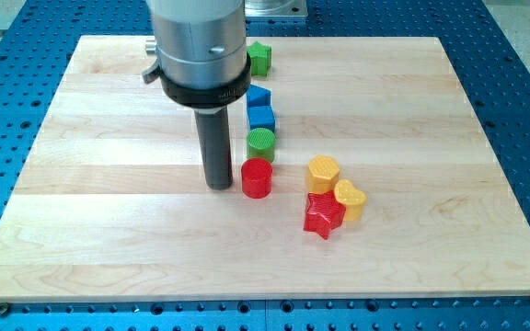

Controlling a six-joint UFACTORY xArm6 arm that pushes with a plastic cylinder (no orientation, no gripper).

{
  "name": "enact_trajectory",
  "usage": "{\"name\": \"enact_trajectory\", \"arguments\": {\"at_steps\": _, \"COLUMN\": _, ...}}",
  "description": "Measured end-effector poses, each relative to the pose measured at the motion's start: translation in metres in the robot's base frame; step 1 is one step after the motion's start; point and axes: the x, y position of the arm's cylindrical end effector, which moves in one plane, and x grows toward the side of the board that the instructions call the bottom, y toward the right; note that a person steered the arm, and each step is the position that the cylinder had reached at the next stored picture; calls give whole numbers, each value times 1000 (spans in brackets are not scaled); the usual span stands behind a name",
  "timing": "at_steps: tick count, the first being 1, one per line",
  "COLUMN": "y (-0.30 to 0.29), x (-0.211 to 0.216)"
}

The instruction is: Move the red circle into the red star and hexagon

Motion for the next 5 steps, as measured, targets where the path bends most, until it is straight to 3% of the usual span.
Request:
{"name": "enact_trajectory", "arguments": {"at_steps": 3, "y": 94, "x": 2}}
{"name": "enact_trajectory", "arguments": {"at_steps": 5, "y": 39, "x": -17}}
